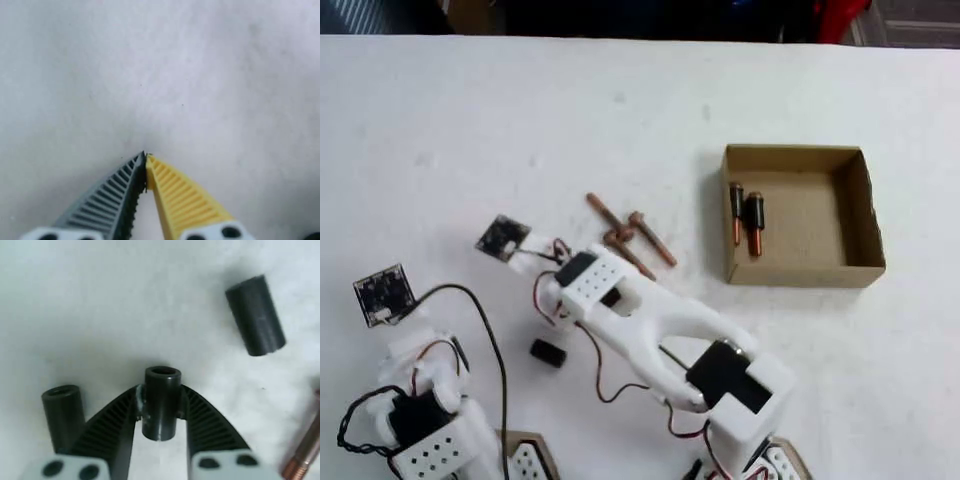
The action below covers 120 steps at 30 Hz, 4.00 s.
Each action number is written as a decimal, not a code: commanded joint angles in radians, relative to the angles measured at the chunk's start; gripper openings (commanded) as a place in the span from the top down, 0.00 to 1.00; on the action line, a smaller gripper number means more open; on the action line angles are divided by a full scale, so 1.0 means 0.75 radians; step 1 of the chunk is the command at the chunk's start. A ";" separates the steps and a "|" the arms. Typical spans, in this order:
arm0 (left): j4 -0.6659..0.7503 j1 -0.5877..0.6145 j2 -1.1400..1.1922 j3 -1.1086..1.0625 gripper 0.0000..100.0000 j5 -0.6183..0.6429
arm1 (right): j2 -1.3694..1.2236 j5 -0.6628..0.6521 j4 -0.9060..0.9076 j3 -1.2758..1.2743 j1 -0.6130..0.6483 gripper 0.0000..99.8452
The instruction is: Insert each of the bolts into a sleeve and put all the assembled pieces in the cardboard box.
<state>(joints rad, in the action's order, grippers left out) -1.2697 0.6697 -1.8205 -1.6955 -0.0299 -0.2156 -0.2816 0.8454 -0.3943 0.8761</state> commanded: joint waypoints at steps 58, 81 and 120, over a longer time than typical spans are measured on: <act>-0.018 0.011 -0.011 0.004 0.98 -0.012 | -0.167 -0.039 0.357 0.284 -0.232 0.99; 0.106 0.009 -0.011 0.004 0.98 -0.012 | 1.001 -0.047 0.783 0.364 -0.578 0.98; 0.014 -0.437 -0.011 0.004 0.98 -0.010 | 2.517 -0.037 0.402 -0.831 -0.688 0.98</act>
<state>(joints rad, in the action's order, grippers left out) -1.2835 0.3583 -1.8205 -1.6955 -0.0299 1.6256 -0.3030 1.2198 -0.9743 0.3636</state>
